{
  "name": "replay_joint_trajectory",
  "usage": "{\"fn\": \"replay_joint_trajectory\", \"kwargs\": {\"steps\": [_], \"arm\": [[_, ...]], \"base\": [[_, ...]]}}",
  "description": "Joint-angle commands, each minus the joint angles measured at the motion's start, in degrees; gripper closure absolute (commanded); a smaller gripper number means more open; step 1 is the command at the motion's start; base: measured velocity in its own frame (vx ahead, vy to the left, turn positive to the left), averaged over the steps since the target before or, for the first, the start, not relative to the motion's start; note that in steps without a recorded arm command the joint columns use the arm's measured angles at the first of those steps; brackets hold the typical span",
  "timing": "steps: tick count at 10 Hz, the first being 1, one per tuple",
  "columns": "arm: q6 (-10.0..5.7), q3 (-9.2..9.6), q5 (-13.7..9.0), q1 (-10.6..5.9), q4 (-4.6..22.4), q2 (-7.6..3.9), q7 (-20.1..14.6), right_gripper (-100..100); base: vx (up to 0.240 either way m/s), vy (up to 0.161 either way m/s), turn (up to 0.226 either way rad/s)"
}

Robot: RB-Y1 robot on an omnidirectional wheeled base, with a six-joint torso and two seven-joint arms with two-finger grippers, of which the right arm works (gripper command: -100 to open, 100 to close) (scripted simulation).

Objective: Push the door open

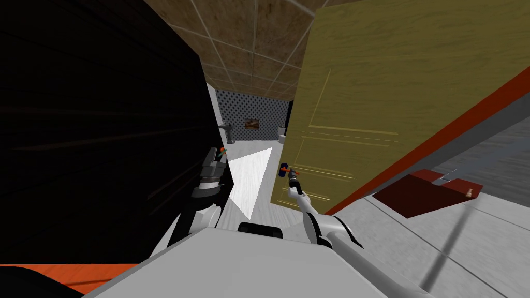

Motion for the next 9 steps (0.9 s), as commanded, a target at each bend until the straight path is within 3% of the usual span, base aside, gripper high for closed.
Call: {"fn": "replay_joint_trajectory", "kwargs": {"steps": [1, 7, 9], "arm": [[-0.06, -0.85, -0.4, -0.16, -0.1, -0.61, 0.3, 100], [-0.08, -3.07, -1.4, 0.13, -0.1, -1.52, 1.1, 100], [-0.53, -3.56, -1.6, 0.15, 0.9, -2.23, 1.2, 100]], "base": [[0.15, 0.123, -0.06], [0.136, 0.104, -0.062], [0.081, 0.032, -0.045]]}}
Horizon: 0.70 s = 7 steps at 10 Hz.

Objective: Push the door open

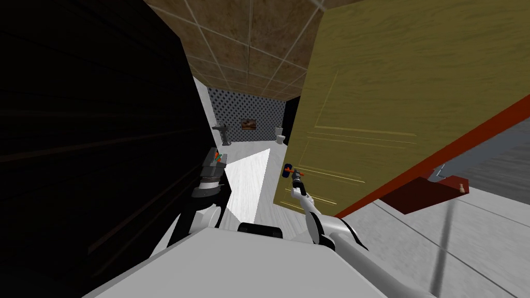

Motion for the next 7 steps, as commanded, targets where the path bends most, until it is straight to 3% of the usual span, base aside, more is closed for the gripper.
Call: {"fn": "replay_joint_trajectory", "kwargs": {"steps": [1, 7], "arm": [[-0.23, -0.57, -0.3, -0.18, 0.3, -0.55, 0.2, 100], [-0.46, -2.9, -1.6, 0.11, 0.7, -1.9, 1.3, 100]], "base": [[0.195, 0.053, -0.05], [0.137, 0.064, -0.039]]}}
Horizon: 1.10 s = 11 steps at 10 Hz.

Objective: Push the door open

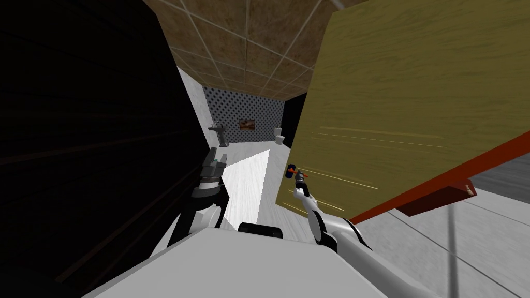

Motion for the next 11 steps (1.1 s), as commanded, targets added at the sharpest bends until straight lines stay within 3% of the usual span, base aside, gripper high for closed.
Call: {"fn": "replay_joint_trajectory", "kwargs": {"steps": [1, 11], "arm": [[0.76, -0.42, -0.2, 0.75, -2.0, 0.12, 0.5, 100], [0.06, -4.24, -2.3, 1.36, -0.7, -2.48, 2.1, 100]], "base": [[0.125, 0.06, -0.041], [0.135, 0.052, -0.042]]}}
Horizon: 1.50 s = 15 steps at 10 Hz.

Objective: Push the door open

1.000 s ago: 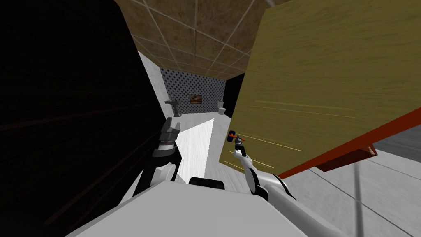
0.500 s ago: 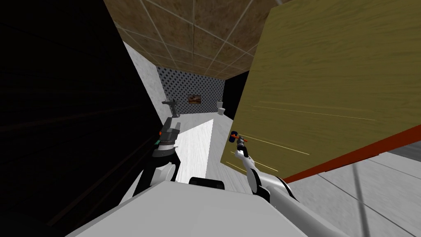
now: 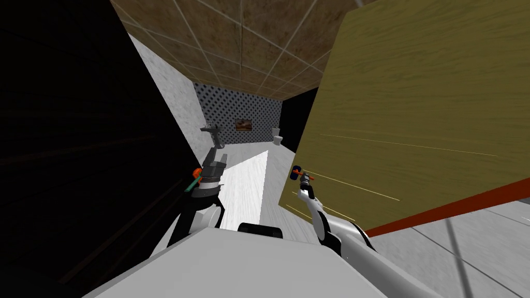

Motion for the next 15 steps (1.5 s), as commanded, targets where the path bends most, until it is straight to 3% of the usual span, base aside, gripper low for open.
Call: {"fn": "replay_joint_trajectory", "kwargs": {"steps": [1, 15], "arm": [[0.74, -0.4, -0.2, 0.54, -1.9, 0.03, 0.4, 100], [-0.04, -6.21, -3.5, 1.74, -0.8, -3.25, 3.4, 100]], "base": [[0.12, 0.014, -0.017], [0.144, 0.033, -0.039]]}}
